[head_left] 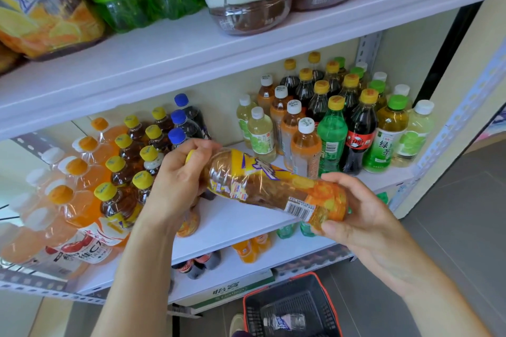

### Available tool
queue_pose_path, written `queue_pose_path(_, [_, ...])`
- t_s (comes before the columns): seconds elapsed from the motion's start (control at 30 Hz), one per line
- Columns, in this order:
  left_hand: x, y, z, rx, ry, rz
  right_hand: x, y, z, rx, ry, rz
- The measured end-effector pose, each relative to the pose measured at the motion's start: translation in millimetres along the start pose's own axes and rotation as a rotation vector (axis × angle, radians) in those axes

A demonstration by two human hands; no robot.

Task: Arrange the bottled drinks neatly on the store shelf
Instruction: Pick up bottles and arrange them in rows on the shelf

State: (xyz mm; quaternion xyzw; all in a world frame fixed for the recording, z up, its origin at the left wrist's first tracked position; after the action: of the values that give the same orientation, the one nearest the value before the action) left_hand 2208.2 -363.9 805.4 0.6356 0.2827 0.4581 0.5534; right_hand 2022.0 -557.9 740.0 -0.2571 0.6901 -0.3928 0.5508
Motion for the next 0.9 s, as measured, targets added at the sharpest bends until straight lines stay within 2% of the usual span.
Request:
queue_pose_path(0.13, [-4,8,5,-0.158,0.001,-0.051,-1,6,5,-0.089,-0.01,0.108])
queue_pose_path(0.27, [-6,8,9,-0.187,-0.007,0.014,-6,18,6,-0.21,-0.158,-0.084])
queue_pose_path(0.5, [2,-13,20,0.075,-0.034,0.349,8,21,14,0.033,0.041,-0.459])
queue_pose_path(0.57, [2,-19,20,0.116,-0.033,0.348,11,25,17,0.07,0.084,-0.486])
queue_pose_path(0.63, [0,-24,20,0.146,-0.077,0.225,13,28,21,0.098,0.124,-0.517])
queue_pose_path(0.73, [-4,-23,17,0.103,-0.161,-0.008,17,32,28,0.14,0.147,-0.582])
queue_pose_path(0.9, [-8,-14,19,-0.019,-0.058,0.086,17,44,44,0.159,0.153,-0.734])
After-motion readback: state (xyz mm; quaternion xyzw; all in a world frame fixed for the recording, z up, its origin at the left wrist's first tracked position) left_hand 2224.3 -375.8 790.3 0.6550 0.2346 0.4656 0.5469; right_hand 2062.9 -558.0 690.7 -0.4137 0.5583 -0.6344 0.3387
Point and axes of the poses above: each hand's wrist, its own z-axis towards the middle knuckle, its own x-axis out of the back of the hand, y = z × x, the point moved 5 cm from there along z, towards the middle knuckle, and after that the axes turned 9 degrees about z, right-handed, at the moved point
